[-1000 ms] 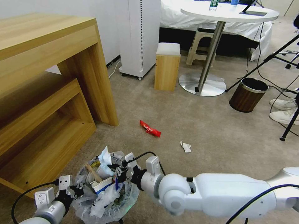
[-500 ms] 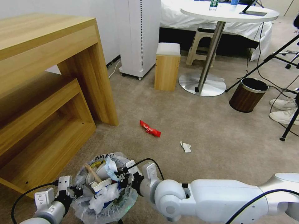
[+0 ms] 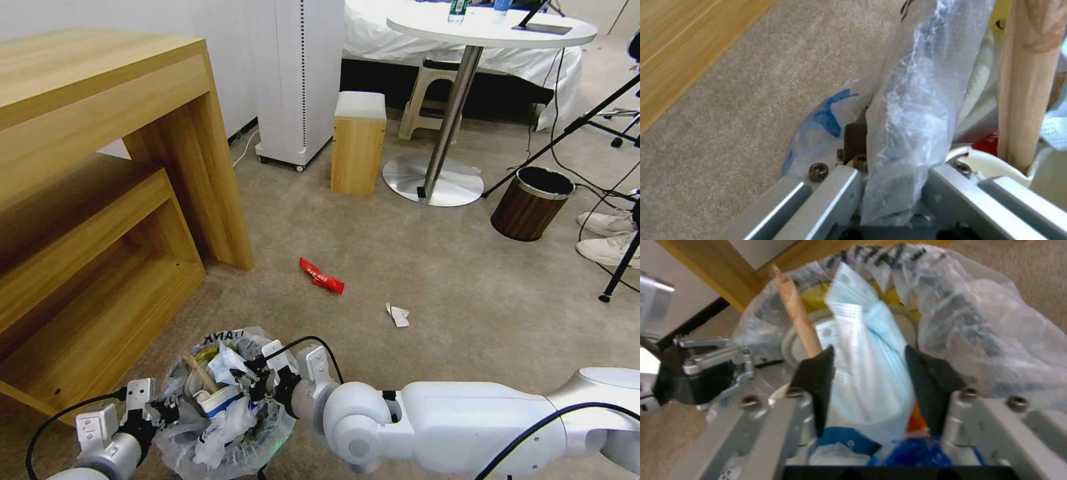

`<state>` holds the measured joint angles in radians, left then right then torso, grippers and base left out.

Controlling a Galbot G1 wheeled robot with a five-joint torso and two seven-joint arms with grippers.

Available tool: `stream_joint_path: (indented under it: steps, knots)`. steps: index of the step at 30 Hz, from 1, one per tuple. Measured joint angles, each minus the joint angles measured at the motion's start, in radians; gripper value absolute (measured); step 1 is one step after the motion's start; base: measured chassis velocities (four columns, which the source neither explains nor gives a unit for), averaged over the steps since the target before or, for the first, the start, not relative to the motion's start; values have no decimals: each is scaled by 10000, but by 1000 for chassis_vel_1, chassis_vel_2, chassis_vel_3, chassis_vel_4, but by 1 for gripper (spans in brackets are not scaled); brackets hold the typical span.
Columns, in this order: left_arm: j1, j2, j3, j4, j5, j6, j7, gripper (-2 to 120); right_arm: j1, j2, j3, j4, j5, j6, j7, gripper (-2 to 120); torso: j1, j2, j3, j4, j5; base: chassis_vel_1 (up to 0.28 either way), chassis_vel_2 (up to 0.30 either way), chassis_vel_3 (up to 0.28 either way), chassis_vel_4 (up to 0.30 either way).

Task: Pick up the trash bin and place the garbage on the floor into it.

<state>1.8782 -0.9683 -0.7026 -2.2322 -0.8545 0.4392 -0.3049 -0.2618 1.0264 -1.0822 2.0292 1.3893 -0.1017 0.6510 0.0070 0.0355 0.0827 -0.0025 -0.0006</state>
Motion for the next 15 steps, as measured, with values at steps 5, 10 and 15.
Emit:
stream_joint_path:
  steps: [5,10,15]
  knots:
    - [1,-22,35,-16,31,-3,10,0,81,162,69,97,-114,99,-101,68,0,0,0,1,0,0,0,0,0]
    - [25,-70,42,-17,92,-3,42,0,108,181,189,70,-753,552,-843,86,0,0,0,0,0,0,0,0,0]
    - [21,-99,29,-17,108,-4,84,0,-2,145,609,-195,-1672,1686,-2118,98,0,0,0,3,0,0,0,0,0]
